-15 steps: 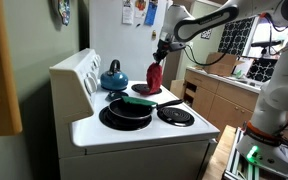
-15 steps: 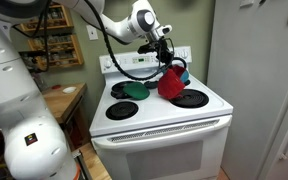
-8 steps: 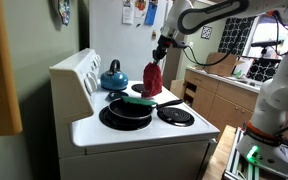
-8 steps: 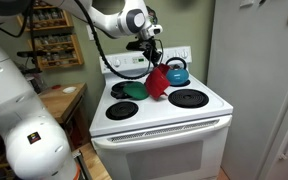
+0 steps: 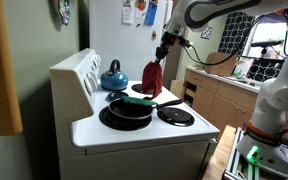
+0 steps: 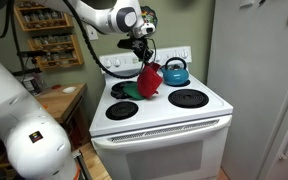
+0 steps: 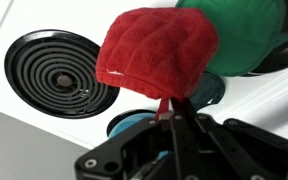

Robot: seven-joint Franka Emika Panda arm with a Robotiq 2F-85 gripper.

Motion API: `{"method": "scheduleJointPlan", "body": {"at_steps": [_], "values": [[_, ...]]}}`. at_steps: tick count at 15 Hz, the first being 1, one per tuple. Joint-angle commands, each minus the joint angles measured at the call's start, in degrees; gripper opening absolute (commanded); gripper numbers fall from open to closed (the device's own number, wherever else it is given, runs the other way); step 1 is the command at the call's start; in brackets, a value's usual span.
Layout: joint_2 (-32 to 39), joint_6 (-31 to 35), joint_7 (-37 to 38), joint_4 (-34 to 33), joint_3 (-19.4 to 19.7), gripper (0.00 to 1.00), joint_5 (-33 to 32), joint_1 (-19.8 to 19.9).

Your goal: Unfold the red towel on the stove

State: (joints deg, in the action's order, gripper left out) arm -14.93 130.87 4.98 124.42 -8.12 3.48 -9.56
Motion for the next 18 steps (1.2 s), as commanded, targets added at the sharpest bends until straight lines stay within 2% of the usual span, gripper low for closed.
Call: {"method": "scheduleJointPlan", "body": {"at_steps": [1, 2, 4, 5, 7, 8, 10, 11, 16, 18], "values": [[-6.57, 2.17, 7.04, 5.69, -2.08, 0.01, -3.26, 2.31], [-7.35, 1.45, 8.44, 6.04, -2.12, 0.01, -3.22, 2.63], [-8.16, -1.15, 1.51, 6.61, 0.07, 0.01, 2.55, -0.28], [-9.61, -1.04, 10.18, 7.85, -2.53, 0.01, -4.05, 3.65], [-10.45, -2.77, 4.97, 8.50, -0.52, 0.01, 0.05, 1.26], [-11.11, -3.76, 4.91, 8.87, -0.60, 0.01, -0.02, 1.31], [-11.67, -6.58, 10.82, 9.21, -2.53, 0.01, -4.73, 4.48], [-11.02, -6.76, 11.06, 9.13, -2.21, 0.01, -5.10, 4.79], [-5.38, -0.71, 12.84, 9.31, 0.33, 0.01, -11.55, 10.72], [-1.79, 3.73, 12.13, 9.31, 1.70, 0.01, -14.00, 12.94]]}}
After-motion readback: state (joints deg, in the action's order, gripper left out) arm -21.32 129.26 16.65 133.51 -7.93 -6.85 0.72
